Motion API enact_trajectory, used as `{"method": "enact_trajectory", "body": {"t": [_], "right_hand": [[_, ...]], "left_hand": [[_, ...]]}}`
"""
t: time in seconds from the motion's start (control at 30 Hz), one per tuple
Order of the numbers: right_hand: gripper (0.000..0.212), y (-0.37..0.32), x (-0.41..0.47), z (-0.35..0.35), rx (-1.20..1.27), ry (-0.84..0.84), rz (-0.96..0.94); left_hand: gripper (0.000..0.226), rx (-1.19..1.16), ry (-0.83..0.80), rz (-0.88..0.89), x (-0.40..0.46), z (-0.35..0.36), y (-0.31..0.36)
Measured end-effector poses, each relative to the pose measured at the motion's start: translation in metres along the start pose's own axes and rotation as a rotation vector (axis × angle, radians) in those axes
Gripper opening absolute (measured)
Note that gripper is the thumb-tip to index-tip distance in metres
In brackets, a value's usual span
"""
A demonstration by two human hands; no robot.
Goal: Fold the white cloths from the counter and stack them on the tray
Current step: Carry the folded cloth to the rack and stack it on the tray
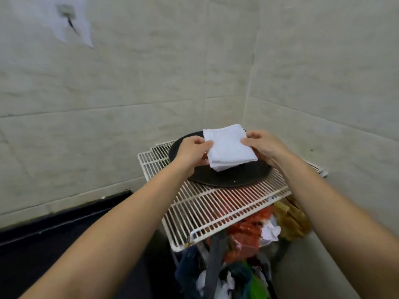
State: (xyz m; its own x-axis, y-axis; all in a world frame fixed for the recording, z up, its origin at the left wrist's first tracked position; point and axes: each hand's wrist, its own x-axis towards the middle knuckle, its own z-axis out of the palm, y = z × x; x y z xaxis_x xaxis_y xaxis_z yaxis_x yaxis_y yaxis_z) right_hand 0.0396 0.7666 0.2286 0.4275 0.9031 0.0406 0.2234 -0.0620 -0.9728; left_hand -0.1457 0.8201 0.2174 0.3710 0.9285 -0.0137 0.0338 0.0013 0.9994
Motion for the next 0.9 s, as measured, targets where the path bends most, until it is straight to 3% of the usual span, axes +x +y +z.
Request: {"method": "enact_trajectory", "body": {"t": [0.13,0.2,0.47,0.63,0.73,0.9], "right_hand": [[0.006,0.003,0.079,-0.016,-0.105,-0.073,-0.016],[0.016,0.01,0.105,-0.018,-0.124,-0.147,-0.006],[0.016,0.053,0.126,-0.005,-0.292,-0.306,-0.025],[0.006,0.06,0.126,-0.003,-0.328,-0.265,-0.055],[0.016,0.056,0.123,-0.003,-0.346,-0.214,-0.065],[0.032,0.016,0.083,0.016,-0.429,-0.072,-0.351]], "left_hand": [[0.021,-0.036,0.095,-0.048,0.061,0.027,0.009],[0.023,-0.027,0.14,-0.092,0.078,0.033,0.004],[0.029,0.03,0.266,-0.197,0.087,0.035,-0.043],[0.023,0.106,0.307,-0.202,0.083,0.04,-0.049],[0.024,0.111,0.299,-0.186,0.075,0.038,-0.044],[0.024,0.196,0.342,-0.127,0.02,0.0,-0.031]]}}
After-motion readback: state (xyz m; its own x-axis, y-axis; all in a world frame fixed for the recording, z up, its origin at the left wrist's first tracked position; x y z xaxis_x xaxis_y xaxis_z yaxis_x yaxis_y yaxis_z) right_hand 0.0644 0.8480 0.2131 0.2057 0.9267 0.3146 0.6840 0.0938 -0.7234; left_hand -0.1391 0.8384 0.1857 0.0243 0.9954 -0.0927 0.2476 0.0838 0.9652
